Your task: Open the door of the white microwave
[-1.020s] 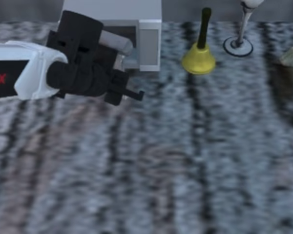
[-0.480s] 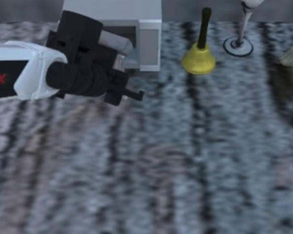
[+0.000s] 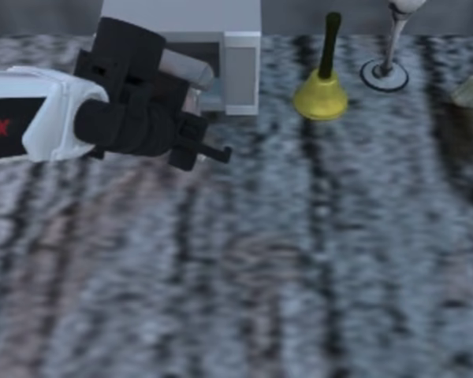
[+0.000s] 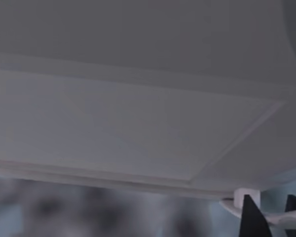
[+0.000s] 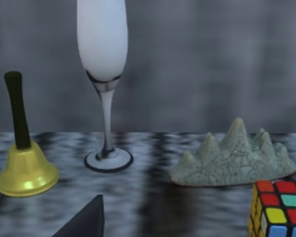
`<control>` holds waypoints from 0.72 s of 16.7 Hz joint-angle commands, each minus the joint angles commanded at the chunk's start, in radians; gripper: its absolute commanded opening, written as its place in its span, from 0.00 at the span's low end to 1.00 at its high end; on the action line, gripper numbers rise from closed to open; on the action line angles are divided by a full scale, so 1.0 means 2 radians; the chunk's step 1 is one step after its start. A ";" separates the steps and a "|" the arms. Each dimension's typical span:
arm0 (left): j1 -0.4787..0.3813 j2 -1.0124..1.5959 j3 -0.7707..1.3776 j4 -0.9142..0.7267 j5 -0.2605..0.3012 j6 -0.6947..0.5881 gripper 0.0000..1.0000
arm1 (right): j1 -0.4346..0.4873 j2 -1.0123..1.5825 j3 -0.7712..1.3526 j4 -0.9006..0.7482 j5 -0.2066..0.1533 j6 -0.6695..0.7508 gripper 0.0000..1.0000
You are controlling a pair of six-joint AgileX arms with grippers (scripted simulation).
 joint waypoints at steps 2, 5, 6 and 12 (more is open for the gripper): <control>-0.004 0.000 0.001 0.000 0.004 -0.003 0.00 | 0.000 0.000 0.000 0.000 0.000 0.000 1.00; 0.001 -0.003 -0.004 -0.001 0.011 0.008 0.00 | 0.000 0.000 0.000 0.000 0.000 0.000 1.00; 0.004 -0.005 -0.006 -0.001 0.014 0.013 0.00 | 0.000 0.000 0.000 0.000 0.000 0.000 1.00; 0.015 -0.013 -0.016 -0.001 0.030 0.036 0.00 | 0.000 0.000 0.000 0.000 0.000 0.000 1.00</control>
